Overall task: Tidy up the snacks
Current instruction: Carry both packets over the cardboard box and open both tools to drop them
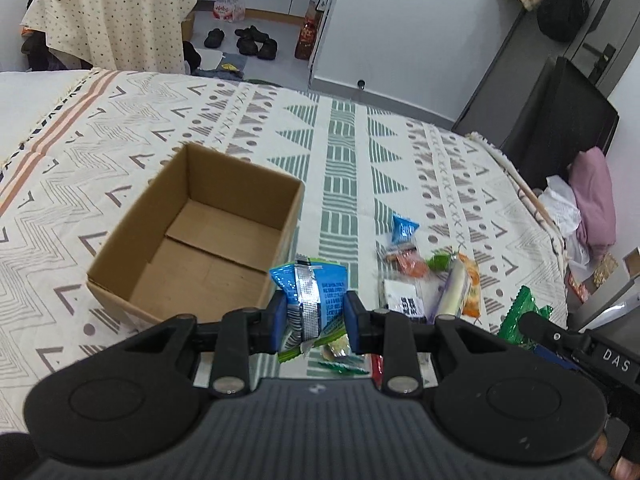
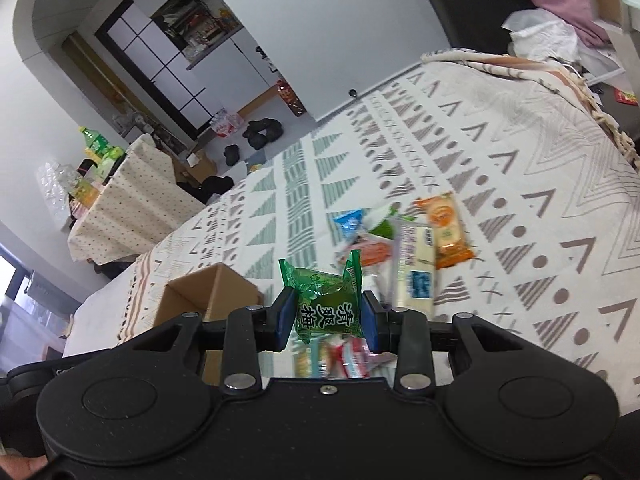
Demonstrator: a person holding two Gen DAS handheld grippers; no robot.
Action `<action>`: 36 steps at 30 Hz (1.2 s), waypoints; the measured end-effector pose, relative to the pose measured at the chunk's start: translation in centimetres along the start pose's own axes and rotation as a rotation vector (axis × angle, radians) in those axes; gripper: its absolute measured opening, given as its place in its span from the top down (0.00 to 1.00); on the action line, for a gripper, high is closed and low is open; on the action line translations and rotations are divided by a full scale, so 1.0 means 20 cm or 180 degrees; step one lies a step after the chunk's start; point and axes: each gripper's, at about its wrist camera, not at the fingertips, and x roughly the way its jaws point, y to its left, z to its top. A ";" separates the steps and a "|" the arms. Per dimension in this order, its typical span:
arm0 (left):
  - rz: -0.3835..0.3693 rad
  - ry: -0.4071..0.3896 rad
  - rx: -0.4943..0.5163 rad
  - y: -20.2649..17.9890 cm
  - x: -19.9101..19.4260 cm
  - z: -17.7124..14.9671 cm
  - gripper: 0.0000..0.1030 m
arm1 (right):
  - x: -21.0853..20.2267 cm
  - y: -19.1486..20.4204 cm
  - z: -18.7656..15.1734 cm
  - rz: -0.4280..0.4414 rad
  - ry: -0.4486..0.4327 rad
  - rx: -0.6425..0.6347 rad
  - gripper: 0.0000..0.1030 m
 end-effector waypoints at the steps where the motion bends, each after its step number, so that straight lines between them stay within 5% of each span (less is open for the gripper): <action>1: -0.0012 -0.0016 -0.0007 0.02 -0.01 0.01 0.72 | 0.00 0.03 0.00 0.0007 -0.0011 -0.0018 0.67; 19: -0.0173 -0.0199 -0.0259 0.39 -0.02 0.16 0.72 | 0.12 0.44 -0.12 0.0199 0.0013 -0.0212 0.67; 36: 0.0037 -0.0110 -0.0582 0.69 0.17 0.18 0.69 | 0.46 0.77 -0.24 0.0362 0.0353 -0.0403 0.66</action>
